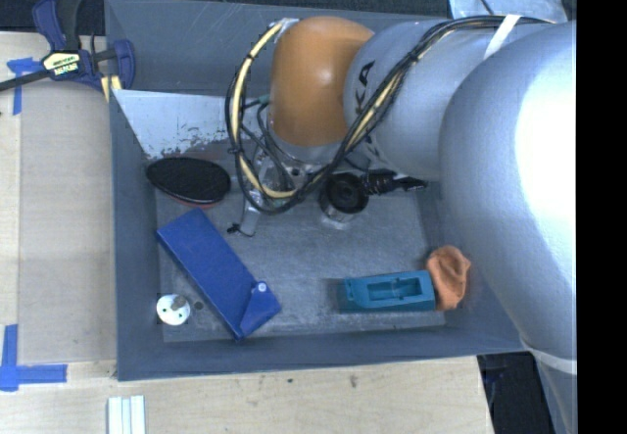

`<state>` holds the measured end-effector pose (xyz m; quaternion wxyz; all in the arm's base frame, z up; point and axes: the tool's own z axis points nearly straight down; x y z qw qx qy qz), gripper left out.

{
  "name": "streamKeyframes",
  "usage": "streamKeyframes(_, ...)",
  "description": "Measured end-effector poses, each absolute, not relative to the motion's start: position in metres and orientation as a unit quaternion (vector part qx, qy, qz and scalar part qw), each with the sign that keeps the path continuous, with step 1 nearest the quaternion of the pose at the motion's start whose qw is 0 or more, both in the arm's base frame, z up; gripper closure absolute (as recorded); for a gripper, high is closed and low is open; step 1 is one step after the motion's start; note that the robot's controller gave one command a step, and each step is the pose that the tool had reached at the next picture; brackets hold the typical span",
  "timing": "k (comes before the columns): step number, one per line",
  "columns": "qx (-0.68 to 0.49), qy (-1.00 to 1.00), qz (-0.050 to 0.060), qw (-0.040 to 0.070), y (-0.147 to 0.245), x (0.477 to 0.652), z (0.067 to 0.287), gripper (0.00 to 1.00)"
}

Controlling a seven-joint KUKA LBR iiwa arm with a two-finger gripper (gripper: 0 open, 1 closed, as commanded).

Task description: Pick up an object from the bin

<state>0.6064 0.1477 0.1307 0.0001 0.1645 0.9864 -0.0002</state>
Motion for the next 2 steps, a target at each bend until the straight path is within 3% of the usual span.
streamKeyframes(1, 0.181, 0.983, 0.002, 0.005, 0.199, 0.626, 0.095, 0.00)
streamKeyframes(2, 0.254, 0.967, 0.006, 0.008, 0.203, 0.598, 0.085, 1.00)
